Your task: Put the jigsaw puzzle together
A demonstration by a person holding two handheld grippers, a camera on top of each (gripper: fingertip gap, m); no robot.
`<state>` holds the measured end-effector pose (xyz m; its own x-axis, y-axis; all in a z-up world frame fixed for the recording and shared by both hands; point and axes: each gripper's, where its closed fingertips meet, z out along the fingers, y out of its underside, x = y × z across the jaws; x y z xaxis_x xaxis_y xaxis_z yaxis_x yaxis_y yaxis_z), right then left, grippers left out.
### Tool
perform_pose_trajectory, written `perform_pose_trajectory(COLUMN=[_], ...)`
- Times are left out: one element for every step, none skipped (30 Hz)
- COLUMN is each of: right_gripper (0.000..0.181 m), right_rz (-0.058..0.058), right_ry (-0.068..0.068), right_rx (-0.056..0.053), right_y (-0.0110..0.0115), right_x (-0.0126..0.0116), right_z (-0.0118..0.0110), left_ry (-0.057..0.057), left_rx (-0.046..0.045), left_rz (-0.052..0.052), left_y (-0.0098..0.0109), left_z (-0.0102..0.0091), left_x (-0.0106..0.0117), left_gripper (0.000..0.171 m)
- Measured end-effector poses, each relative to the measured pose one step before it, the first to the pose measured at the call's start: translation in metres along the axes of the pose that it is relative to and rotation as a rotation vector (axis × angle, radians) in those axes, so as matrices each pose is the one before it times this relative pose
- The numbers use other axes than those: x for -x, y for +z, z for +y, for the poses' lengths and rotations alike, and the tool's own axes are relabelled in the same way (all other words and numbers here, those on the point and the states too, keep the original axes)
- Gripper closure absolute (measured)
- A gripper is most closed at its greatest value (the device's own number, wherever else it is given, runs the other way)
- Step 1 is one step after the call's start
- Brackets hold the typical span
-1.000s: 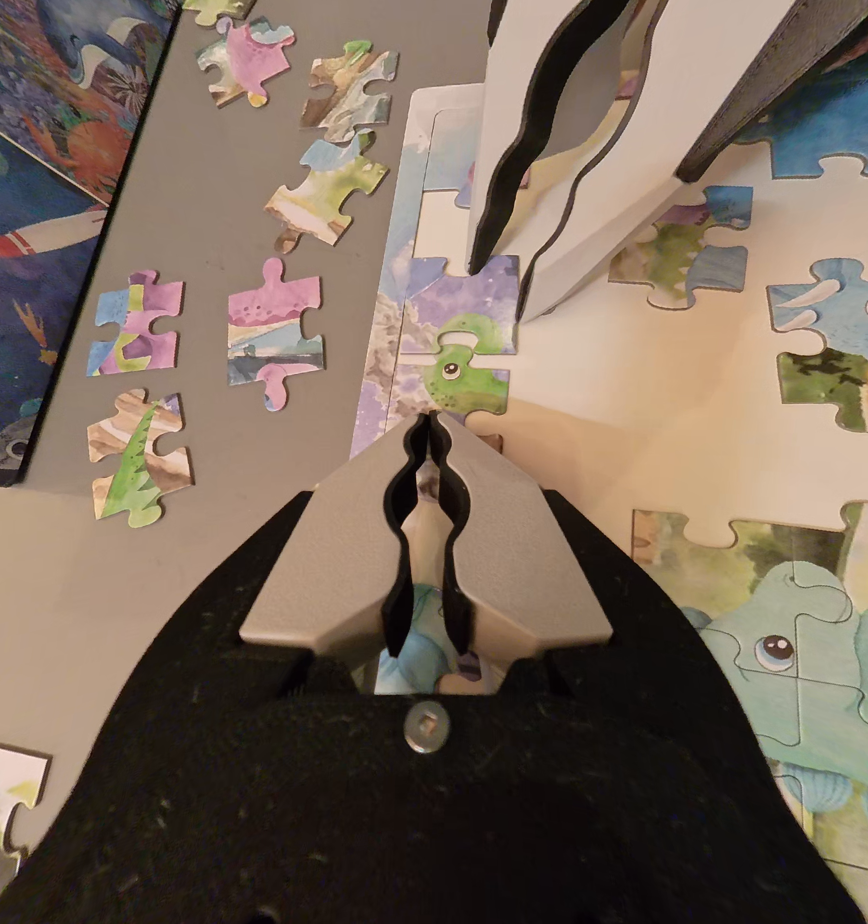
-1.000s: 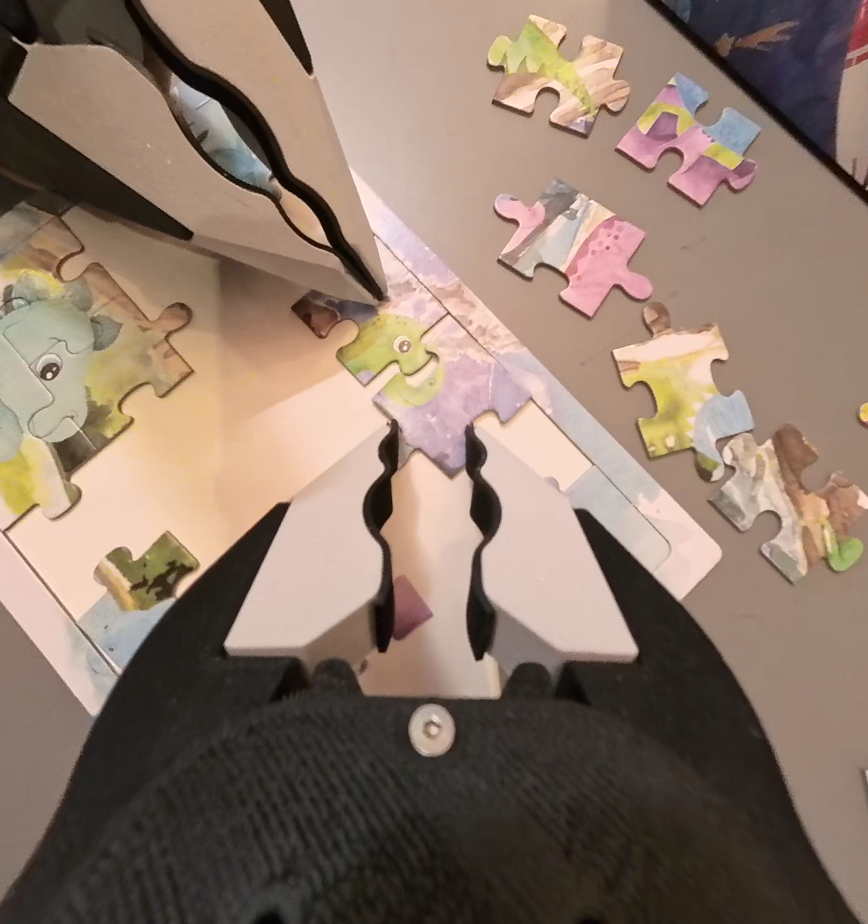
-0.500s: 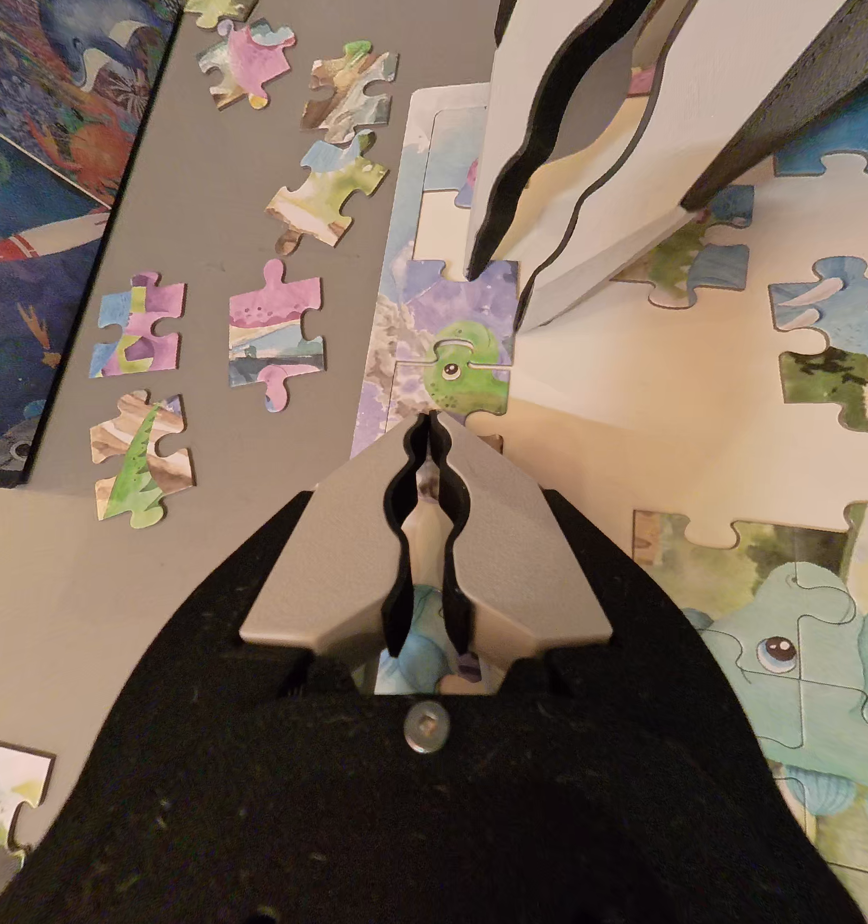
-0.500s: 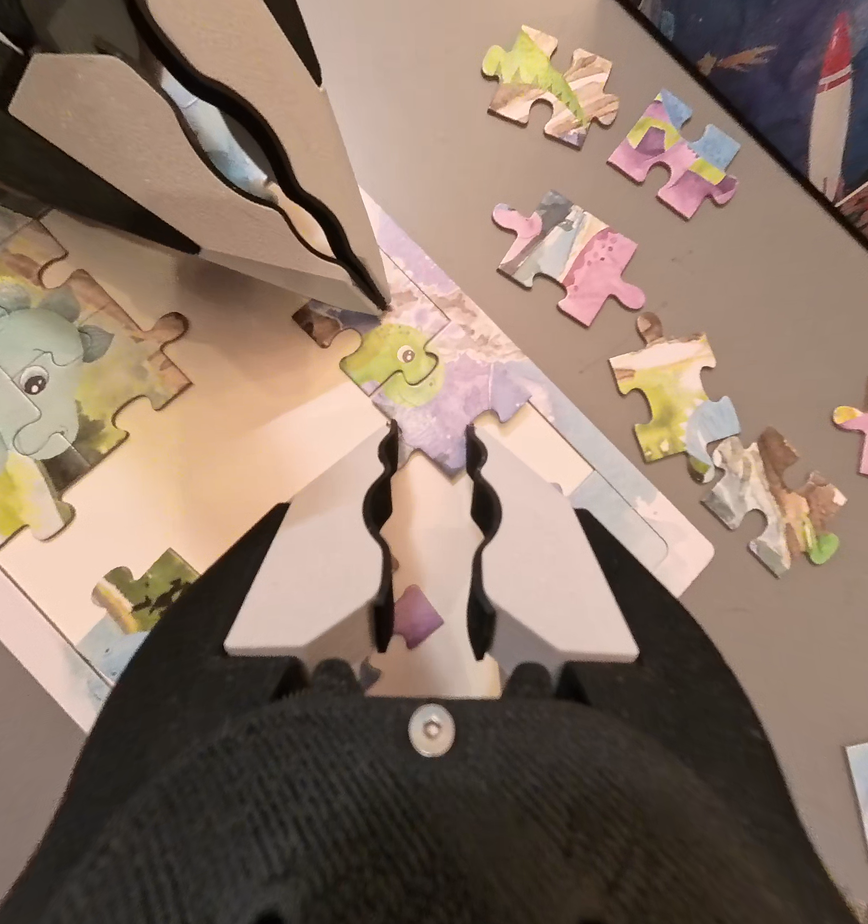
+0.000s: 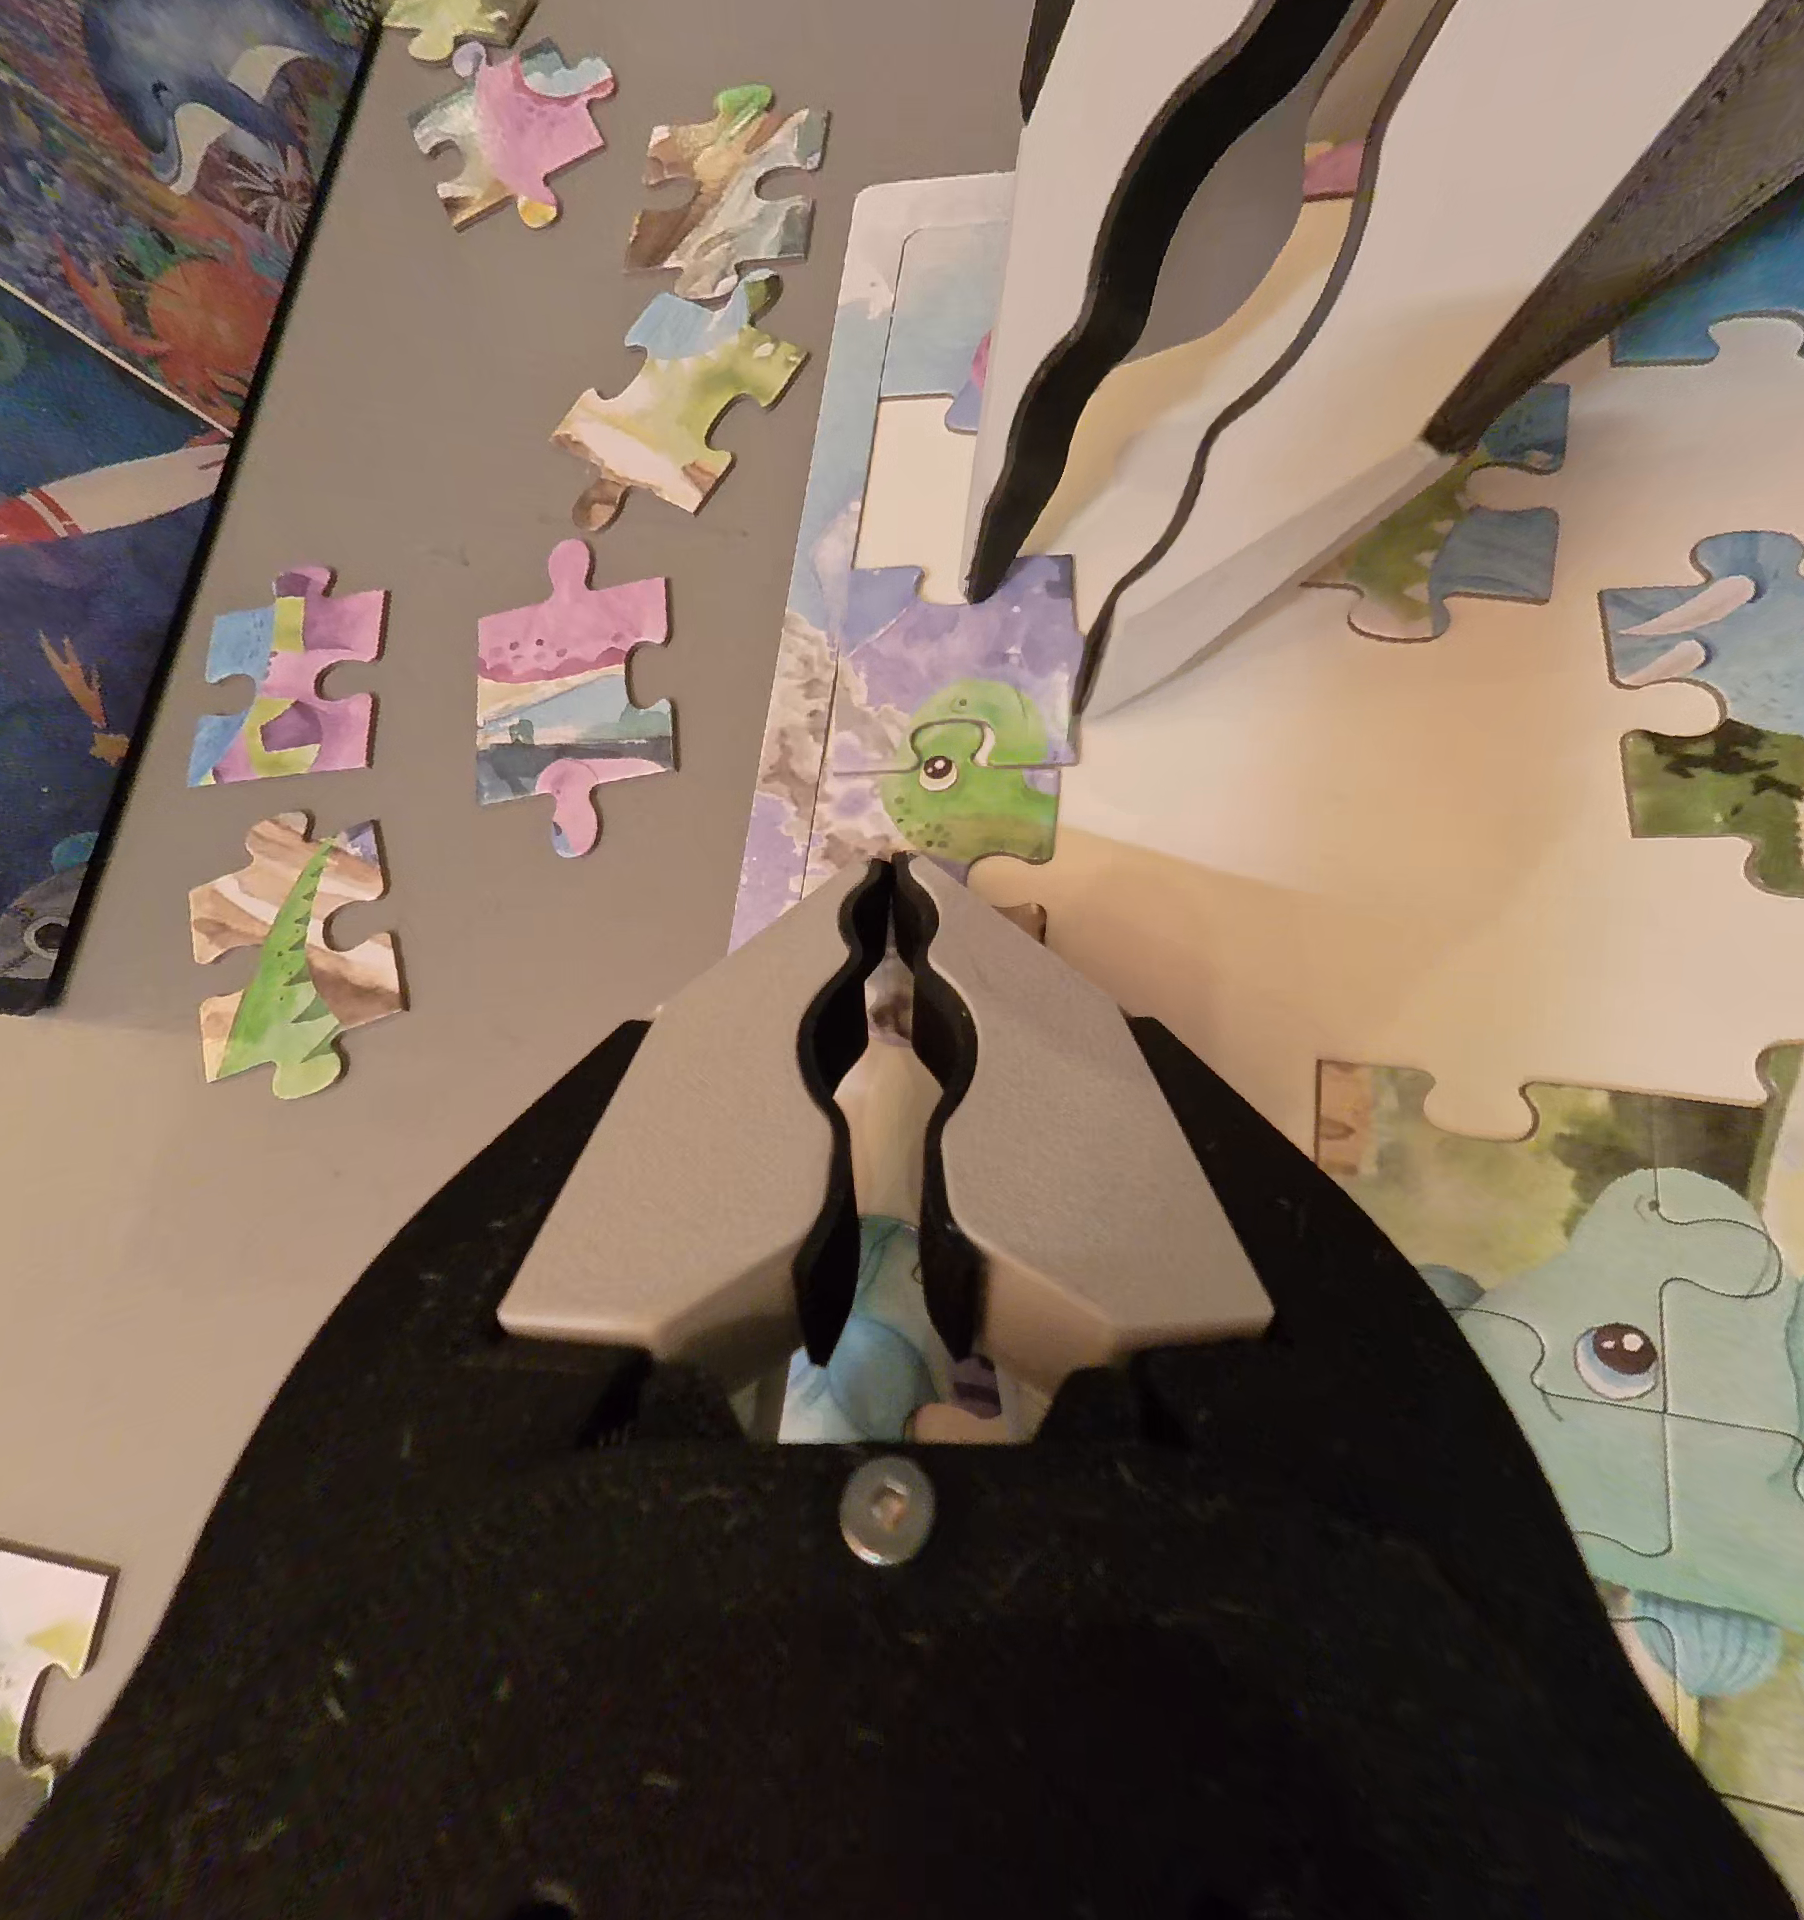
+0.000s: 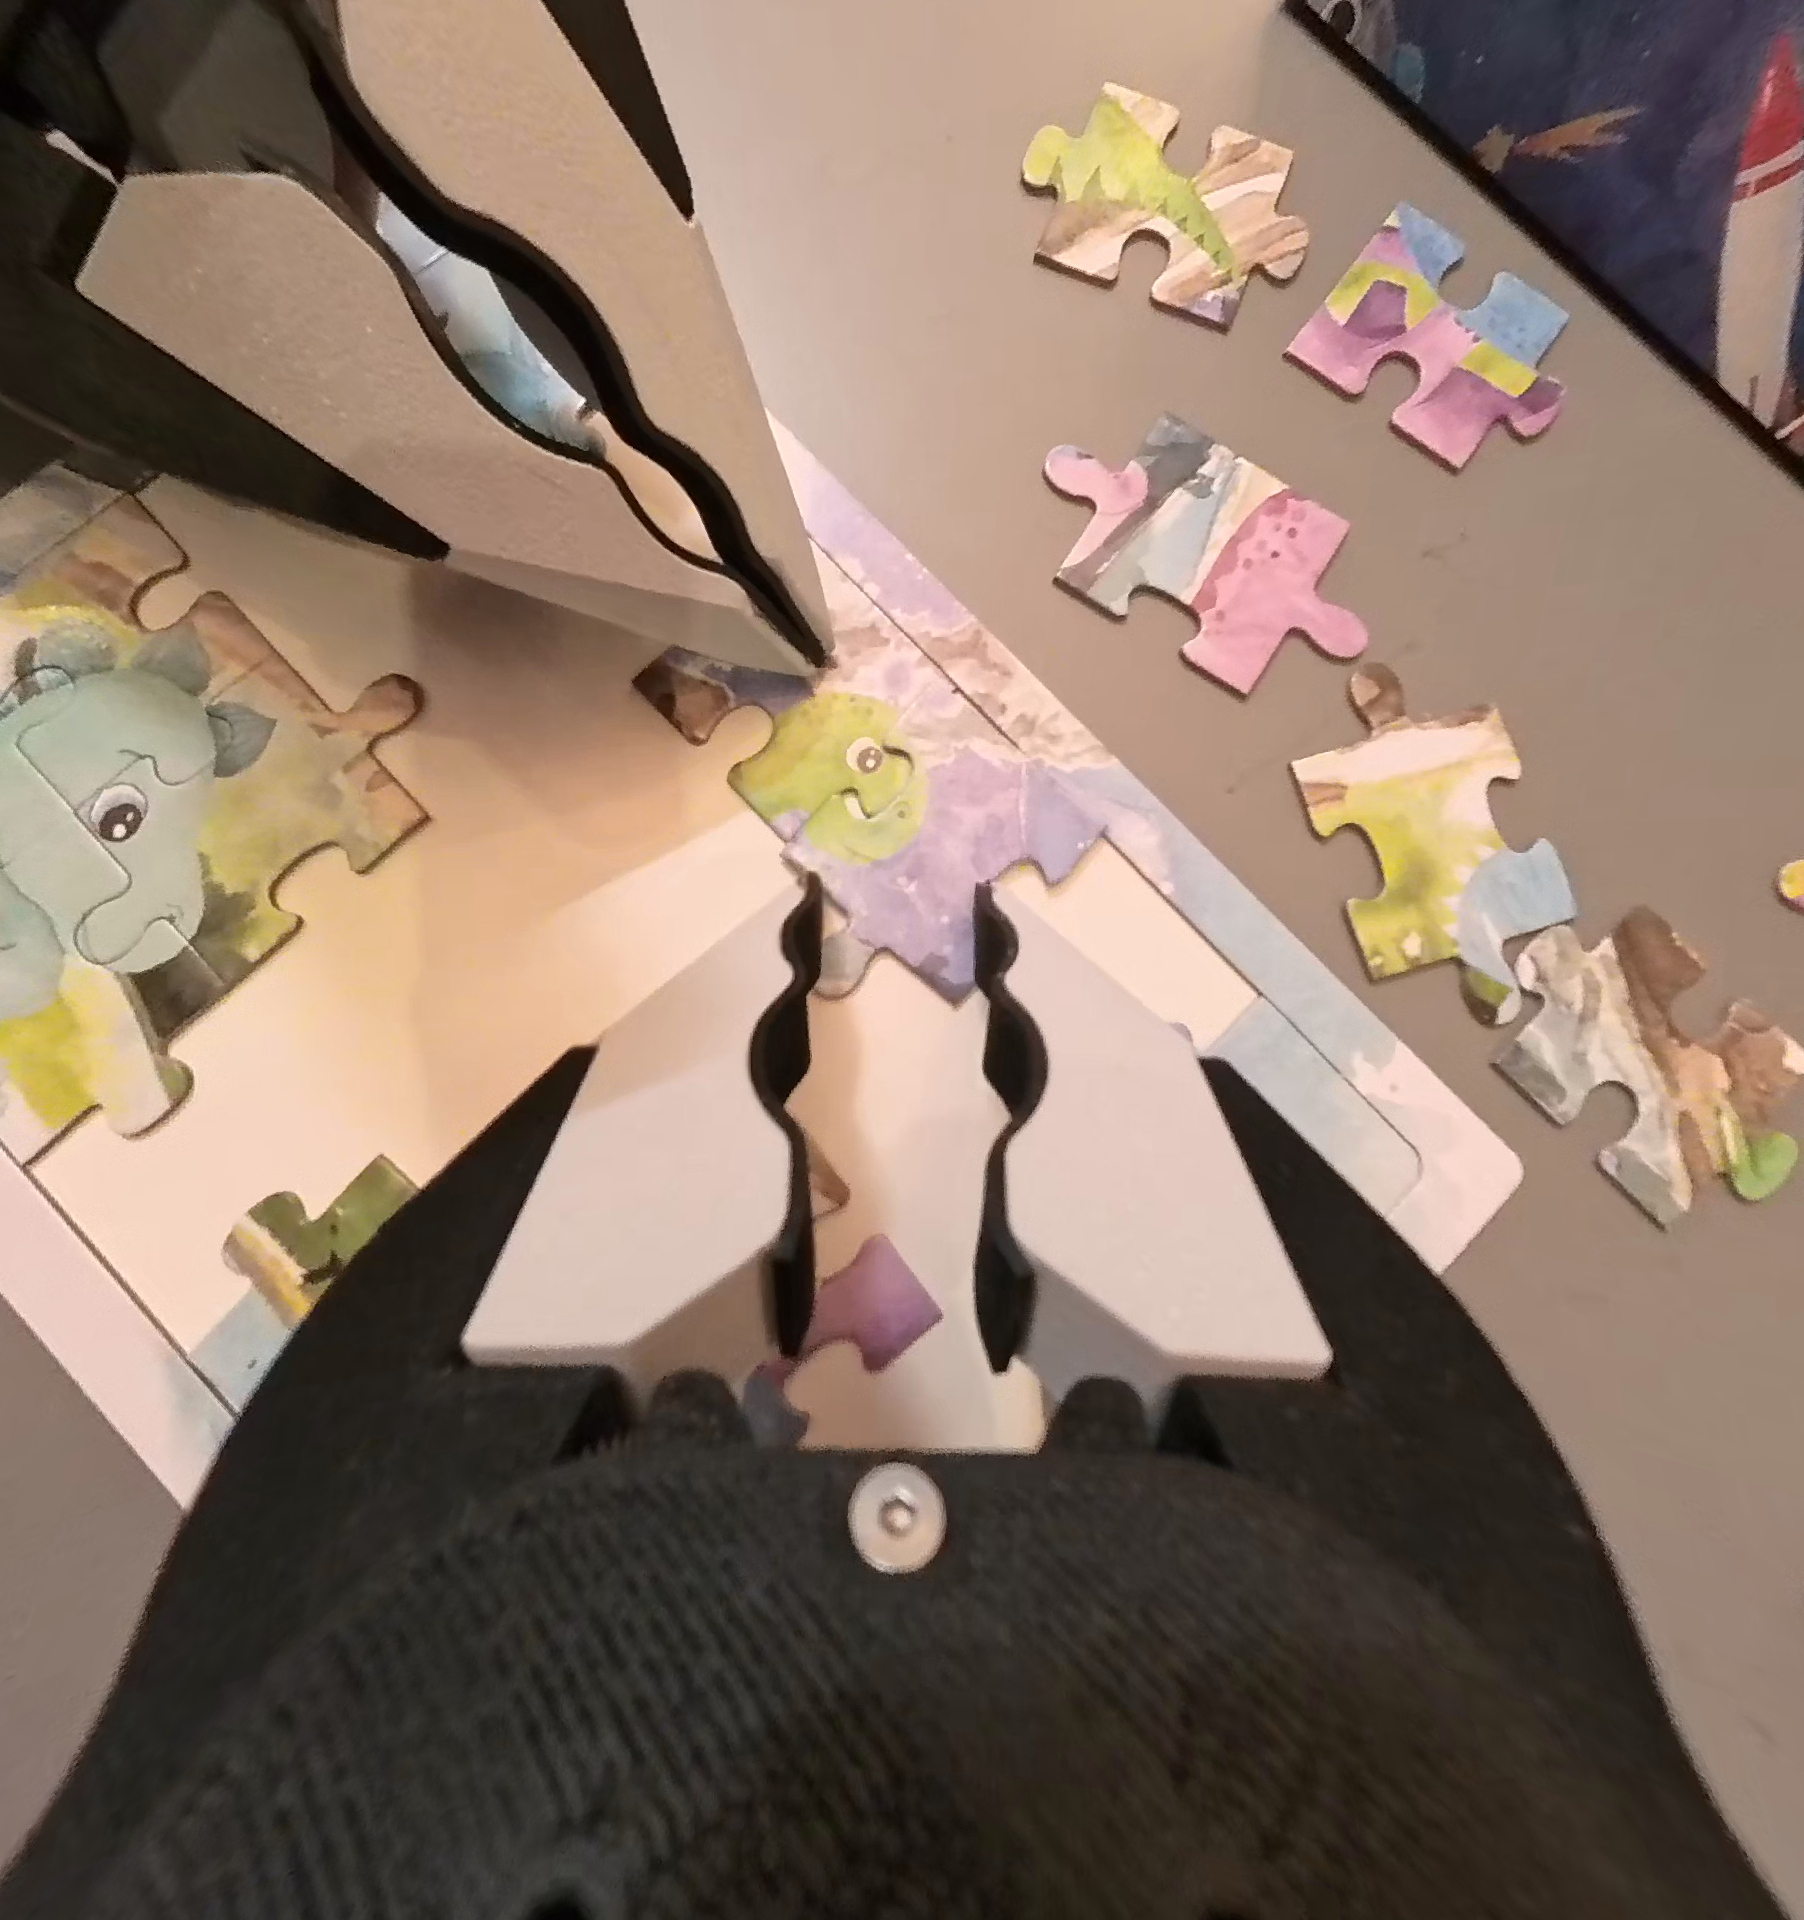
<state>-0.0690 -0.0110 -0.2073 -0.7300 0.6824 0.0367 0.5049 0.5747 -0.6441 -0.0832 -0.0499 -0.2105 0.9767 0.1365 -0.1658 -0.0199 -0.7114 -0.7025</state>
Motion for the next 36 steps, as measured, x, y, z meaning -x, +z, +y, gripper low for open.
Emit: perform_pose_trajectory(right_gripper=[0.154, 0.154, 0.154, 0.154, 0.155, 0.155, 0.155, 0.156, 0.157, 0.157, 0.158, 0.158, 0.159, 0.16, 0.163, 0.164, 0.163, 0.162, 0.16, 0.159, 0.159, 0.157, 0.156, 0.156, 0.156, 0.159, 0.165, 0.169, 0.169, 0.166, 0.162, 0.162, 0.162, 0.162, 0.16, 0.16], right_rz=[0.0034, 0.0014, -0.0001, -0.0011, -0.0013, 0.0023, 0.0042, 0.0024, 0.0015, -0.0012, -0.0035, -0.0035, -0.0043, -0.0055, -0.0074, -0.0026, 0.002, 0.0046, 0.0039, 0.0014, 0.0006, 0.003, 0.0014, 0.0049, 0.014, 0.0154, 0.0127, 0.0029, -0.0102, -0.015, -0.0146, -0.0149, -0.0046, 0.0059, 0.0035, -0.0064], right_ry=[0.0003, 0.0016, 0.0029, 0.0028, 0.0023, 0.0001, -0.0026, -0.001, 0.0009, 0.0031, 0.0041, 0.0037, 0.0029, 0.0019, 0.0017, 0.0017, -0.0011, -0.0017, -0.0017, -0.0005, -0.001, -0.0069, -0.0198, -0.0339, -0.0437, -0.0463, -0.0378, -0.0217, -0.0036, 0.0111, 0.016, 0.0191, 0.021, 0.0146, 0.012, 0.0137], right_rx=[-0.0028, -0.0022, -0.0018, -0.0004, 0.0005, 0.0019, 0.0029, 0.0021, 0.0017, 0.001, 0.0005, 0.0, -0.0003, -0.0016, -0.0027, 0.0, 0.0013, 0.0014, 0.0004, 0.0002, 0.0002, -0.0039, -0.0164, -0.0307, -0.0372, -0.0323, -0.021, -0.0067, 0.0115, 0.0262, 0.0241, -0.0057, -0.0095, 0.0101, 0.0026, -0.0028], right_y=[0.00032, 0.00031, 0.00029, 0.00011, 0.0, -0.0003, -0.00021, -0.0004, -0.00036, -0.00031, -0.00028, -0.00016, -0.00014, -0.00025, -0.0003, -0.00016, -0.00002, 0.0001, 0.00005, 0.00002, -0.00014, -0.00025, -0.00081, -0.00149, -0.00173, -0.00128, -0.0001, 0.00153, 0.0029, 0.00364, 0.00317, 0.00061, -0.00054, 0.00037, 0.00009, -0.00042], right_x=[-0.00053, -0.0005, -0.00034, -0.00022, 0.0, -0.00046, -0.00048, -0.00013, -0.00001, 0.00009, 0.00035, 0.00033, 0.00038, 0.00055, 0.00086, 0.0002, -0.00036, -0.0007, -0.00066, -0.00044, -0.00037, -0.00042, 0.00052, 0.00109, 0.00072, 0.00114, 0.00136, 0.00214, 0.00254, 0.00188, 0.00059, 0.00006, -0.00187, -0.00344, -0.00285, -0.00109], right_z=[-0.00037, -0.00016, -0.0001, 0.00004, 0.00021, 0.00032, 0.0004, 0.00026, 0.00021, 0.00013, 0.00007, 0.00006, 0.00001, -0.00025, -0.00042, -0.00012, 0.00025, 0.00027, 0.00011, 0.00015, 0.00003, -0.00073, -0.00291, -0.00572, -0.00684, -0.00608, -0.00365, -0.00078, 0.00239, 0.00474, 0.00444, 0.00001, -0.00035, 0.0028, 0.00176, 0.00053], left_ry=[0.0008, 0.0006, 0.0003, 0.0004, 0.0004, 0.0002, 0.0003, 0.0004, 0.0002, 0.0, -0.0001, -0.0002, 0.0001, 0.0003, -0.0003, -0.0004, -0.0001, 0.0002, 0.0003, 0.0001, 0.0, 0.0, 0.0, 0.0001, -0.0001, -0.0001, -0.0001, -0.0001, 0.0003, 0.0003, 0.0003, 0.0007, 0.0011, 0.001, 0.0011, 0.0005], left_rx=[0.00003, 0.00002, 0.00003, 0.00004, -0.00005, -0.00002, 0.00005, -0.00005, 0.00002, -0.00004, -0.00003, -0.00002, -0.00001, 0.00003, -0.00013, -0.00001, -0.00004, 0.0, 0.00006, -0.00003, 0.0, 0.0, -0.00002, 0.00003, -0.00001, -0.00002, -0.00001, -0.00001, 0.00005, -0.00002, 0.00002, 0.00018, -0.00006, 0.00014, 0.0001, 0.0], left_rz=[-0.0006, -0.0004, -0.0003, -0.0003, -0.0002, -0.0001, -0.0002, -0.0003, -0.0001, 0.0, 0.0001, 0.0001, -0.0001, -0.0001, 0.0004, 0.0004, 0.0, -0.0002, -0.0003, -0.0001, 0.0, 0.0, 0.0, -0.0001, 0.0001, 0.0001, 0.0001, 0.0001, -0.0003, -0.0002, -0.0003, -0.0006, -0.0008, -0.0008, -0.0007, -0.0005], left_y=[0.00005, -0.00002, -0.00002, 0.0, -0.00002, 0.0, -0.00003, 0.00014, -0.00002, 0.0, 0.00002, 0.0, -0.00002, 0.0, 0.00003, 0.0, -0.00007, 0.00007, -0.00003, 0.0, 0.0, 0.0, 0.0, 0.00007, 0.00002, 0.0, -0.00007, 0.0, 0.00007, 0.00007, -0.00002, -0.00003, -0.00004, 0.00004, 0.00009, -0.00002], left_z=[-0.00007, 0.0, 0.0, 0.00001, -0.00001, 0.0, 0.0, -0.00001, 0.0, -0.00001, 0.0, 0.0, 0.0, 0.0, -0.00002, 0.0, 0.00007, -0.00007, 0.00001, 0.0, 0.0, 0.0, 0.0, 0.00007, 0.0, 0.0, -0.00007, 0.0, -0.00006, 0.00007, 0.0, 0.00002, -0.00001, -0.00005, 0.00001, 0.0], left_x=[0.00003, 0.0, -0.00004, 0.00007, -0.00004, 0.00003, -0.00005, 0.00004, -0.00007, -0.00001, 0.00008, -0.00003, -0.00007, 0.00004, 0.00003, -0.00008, 0.0, 0.00002, -0.00003, 0.00002, -0.00001, -0.00001, 0.0, 0.0, 0.00008, -0.00003, -0.00001, -0.00002, 0.00005, 0.00003, -0.00004, 0.00004, -0.00001, 0.00007, -0.00005, 0.00001], left_gripper=[0.171, 0.171, 0.171, 0.171, 0.171, 0.171, 0.171, 0.171, 0.171, 0.171, 0.171, 0.171, 0.171, 0.171, 0.171, 0.171, 0.171, 0.171, 0.171, 0.171, 0.171, 0.171, 0.171, 0.171, 0.171, 0.171, 0.171, 0.171, 0.171, 0.171, 0.171, 0.171, 0.171, 0.171, 0.171, 0.171])
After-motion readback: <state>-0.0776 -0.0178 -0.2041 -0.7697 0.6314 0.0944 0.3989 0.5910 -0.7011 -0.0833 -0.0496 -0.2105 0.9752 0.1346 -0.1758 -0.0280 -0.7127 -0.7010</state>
